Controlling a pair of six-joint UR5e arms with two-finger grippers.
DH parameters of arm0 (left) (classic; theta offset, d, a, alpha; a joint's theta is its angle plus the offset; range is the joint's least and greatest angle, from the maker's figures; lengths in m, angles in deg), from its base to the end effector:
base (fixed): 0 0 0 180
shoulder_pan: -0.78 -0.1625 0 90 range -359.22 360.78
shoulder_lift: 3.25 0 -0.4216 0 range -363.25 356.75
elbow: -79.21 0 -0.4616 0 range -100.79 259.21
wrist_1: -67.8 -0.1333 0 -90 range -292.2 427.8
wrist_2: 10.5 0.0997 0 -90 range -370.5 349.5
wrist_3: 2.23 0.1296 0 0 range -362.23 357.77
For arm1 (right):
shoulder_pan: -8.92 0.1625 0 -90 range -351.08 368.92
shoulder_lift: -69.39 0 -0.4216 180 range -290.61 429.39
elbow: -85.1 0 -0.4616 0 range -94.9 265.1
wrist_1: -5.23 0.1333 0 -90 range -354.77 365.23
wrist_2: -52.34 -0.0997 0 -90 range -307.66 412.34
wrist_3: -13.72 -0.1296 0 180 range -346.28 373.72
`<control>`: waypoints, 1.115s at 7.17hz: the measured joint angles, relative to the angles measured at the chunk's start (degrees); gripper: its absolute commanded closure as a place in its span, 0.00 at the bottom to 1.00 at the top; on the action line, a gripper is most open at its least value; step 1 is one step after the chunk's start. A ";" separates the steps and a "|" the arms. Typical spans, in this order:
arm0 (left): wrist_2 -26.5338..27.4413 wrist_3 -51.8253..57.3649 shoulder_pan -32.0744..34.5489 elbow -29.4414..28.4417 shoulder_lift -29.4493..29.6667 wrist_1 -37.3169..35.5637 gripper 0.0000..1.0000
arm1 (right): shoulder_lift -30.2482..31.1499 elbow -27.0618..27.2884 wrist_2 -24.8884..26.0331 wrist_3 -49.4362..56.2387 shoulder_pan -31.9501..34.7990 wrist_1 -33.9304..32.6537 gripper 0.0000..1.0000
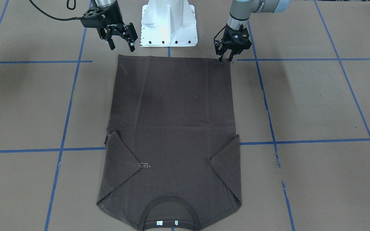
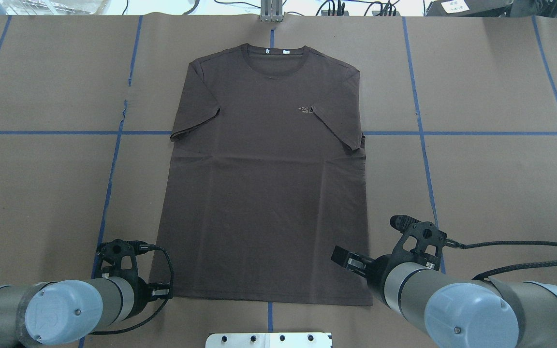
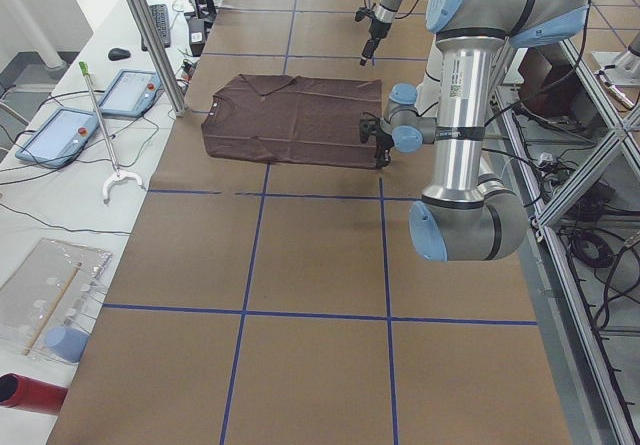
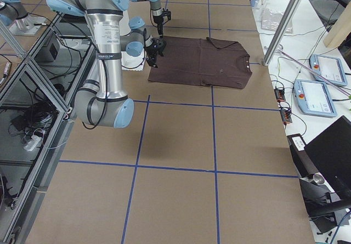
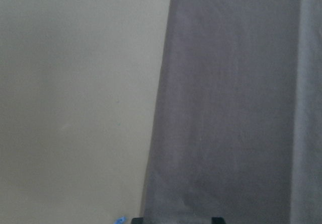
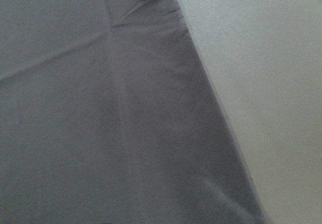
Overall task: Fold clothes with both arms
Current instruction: 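Grasp the hem corners with both grippers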
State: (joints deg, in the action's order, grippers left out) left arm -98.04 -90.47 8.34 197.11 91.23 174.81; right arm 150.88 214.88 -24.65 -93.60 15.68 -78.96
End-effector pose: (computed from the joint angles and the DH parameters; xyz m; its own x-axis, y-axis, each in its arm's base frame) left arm 0.5626 -0.2147 0.3442 0.6500 -0.0553 -0.7579 0.1438 0.9883 0.0512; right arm -0.5075 -0.2238 0.2281 0.4678 0.3476 0.8126 -0.4557 0.8826 -0.1151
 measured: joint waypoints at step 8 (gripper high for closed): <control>-0.25 0.09 -0.10 -0.01 0.30 -0.04 1.00 | 0.04 -0.03 0.02 -0.04 -0.08 -0.04 0.19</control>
State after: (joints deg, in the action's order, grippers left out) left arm -98.30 -90.39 8.24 197.10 91.53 174.77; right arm 150.92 214.85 -24.64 -93.64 15.61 -78.99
